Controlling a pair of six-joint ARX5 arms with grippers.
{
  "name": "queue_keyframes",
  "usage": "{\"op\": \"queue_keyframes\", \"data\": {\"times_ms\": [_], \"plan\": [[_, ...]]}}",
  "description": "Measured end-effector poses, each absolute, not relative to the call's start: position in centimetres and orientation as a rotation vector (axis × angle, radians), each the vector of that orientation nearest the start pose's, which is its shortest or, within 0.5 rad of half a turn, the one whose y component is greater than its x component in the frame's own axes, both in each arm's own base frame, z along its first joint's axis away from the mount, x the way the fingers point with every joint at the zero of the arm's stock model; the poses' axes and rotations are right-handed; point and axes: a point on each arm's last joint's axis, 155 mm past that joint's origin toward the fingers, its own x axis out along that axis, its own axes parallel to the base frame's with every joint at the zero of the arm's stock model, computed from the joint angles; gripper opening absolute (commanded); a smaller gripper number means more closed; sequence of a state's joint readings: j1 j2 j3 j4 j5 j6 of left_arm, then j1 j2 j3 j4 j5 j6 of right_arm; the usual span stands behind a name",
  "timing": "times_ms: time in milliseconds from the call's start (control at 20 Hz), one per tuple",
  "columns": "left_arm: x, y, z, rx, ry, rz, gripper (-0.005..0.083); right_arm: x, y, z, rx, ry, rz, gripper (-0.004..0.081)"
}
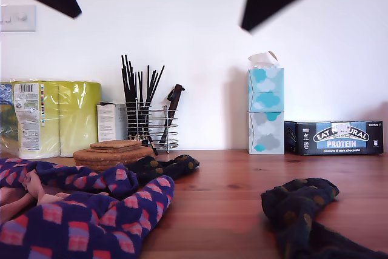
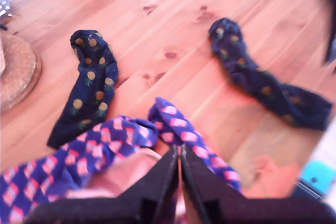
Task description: Pair up the socks based on colour and pattern, by placing each sock on top of its pair
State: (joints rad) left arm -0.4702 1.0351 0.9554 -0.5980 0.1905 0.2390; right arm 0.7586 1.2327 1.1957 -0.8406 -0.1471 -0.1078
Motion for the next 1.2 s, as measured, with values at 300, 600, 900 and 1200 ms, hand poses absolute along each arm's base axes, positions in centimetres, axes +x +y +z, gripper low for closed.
{"op": "queue_keyframes", "data": {"times_ms": [300,600,900,1200], "plan": [[31.8,-17.7,16.8,0.29,0.774,-0.75,-0.0022,22.0,22.1,25.8,-0.29,0.695,0.772,-0.0013],[36.8,-17.9,19.2,0.312,0.83,-0.804,-0.0022,18.3,18.9,26.7,-0.271,0.718,0.778,-0.0013],[42.0,-19.8,15.6,0.332,0.939,-0.937,0.0013,13.6,17.3,27.1,-0.236,0.752,0.883,-0.0013],[47.8,-20.0,11.7,0.394,0.938,-0.896,0.0486,12.7,16.7,26.8,-0.238,0.774,0.891,-0.0013]]}}
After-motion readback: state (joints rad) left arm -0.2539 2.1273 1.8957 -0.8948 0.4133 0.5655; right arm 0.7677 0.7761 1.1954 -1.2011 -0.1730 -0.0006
